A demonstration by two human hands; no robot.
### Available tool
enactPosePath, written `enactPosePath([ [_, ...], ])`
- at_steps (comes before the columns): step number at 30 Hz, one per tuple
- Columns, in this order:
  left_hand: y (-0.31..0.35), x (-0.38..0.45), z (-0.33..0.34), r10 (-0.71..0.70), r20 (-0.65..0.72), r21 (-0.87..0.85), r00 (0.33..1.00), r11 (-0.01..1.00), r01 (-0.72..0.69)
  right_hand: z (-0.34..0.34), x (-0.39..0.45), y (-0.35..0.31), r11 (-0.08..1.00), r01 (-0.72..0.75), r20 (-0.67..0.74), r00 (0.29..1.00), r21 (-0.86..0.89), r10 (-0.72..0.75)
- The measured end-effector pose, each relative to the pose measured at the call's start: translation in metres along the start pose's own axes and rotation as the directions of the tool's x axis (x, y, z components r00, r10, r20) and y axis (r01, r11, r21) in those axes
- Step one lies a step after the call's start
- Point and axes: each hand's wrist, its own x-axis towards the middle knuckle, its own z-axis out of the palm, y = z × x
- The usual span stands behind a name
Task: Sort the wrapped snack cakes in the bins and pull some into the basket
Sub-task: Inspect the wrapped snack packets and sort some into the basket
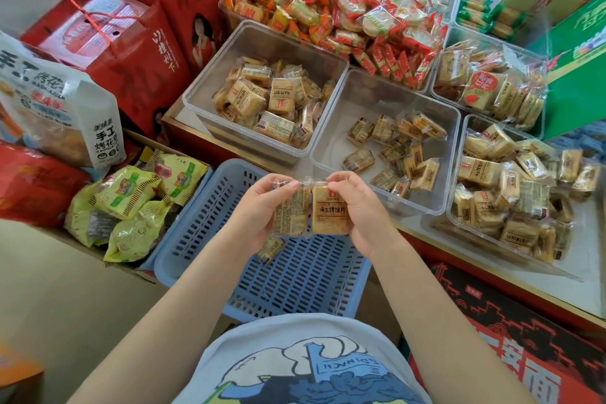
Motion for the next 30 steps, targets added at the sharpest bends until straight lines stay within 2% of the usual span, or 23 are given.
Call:
enactPosePath([
  [4,0.0,-0.002,0.008,-0.047,0.022,-0.063,0.999,0.997,0.049,-0.002,0.0,-0.004,1.0,-0.014,-0.06,0.998,0.021,0.015],
  [12,-0.008,-0.005,0.022,-0.069,-0.034,-0.029,0.997,0.997,0.068,-0.004,-0.008,0.005,0.99,-0.117,-0.175,0.976,0.073,0.129],
  [19,-0.012,-0.018,0.024,-0.054,-0.065,-0.058,0.996,0.997,0.05,-0.018,-0.014,0.01,0.995,-0.069,-0.176,0.981,0.073,0.081],
  [25,-0.009,-0.027,0.035,-0.213,-0.143,-0.285,0.967,0.944,0.166,-0.03,-0.024,0.009,0.991,-0.071,-0.147,0.985,0.115,0.088],
  [27,-0.01,-0.028,0.039,-0.234,-0.154,-0.322,0.96,0.93,0.176,-0.036,-0.024,0.013,0.991,-0.084,-0.181,0.978,0.108,0.103],
  [30,-0.009,-0.034,0.048,-0.209,-0.098,-0.303,0.973,0.938,0.171,-0.047,-0.023,0.02,0.982,-0.106,-0.192,0.972,0.155,0.135],
])
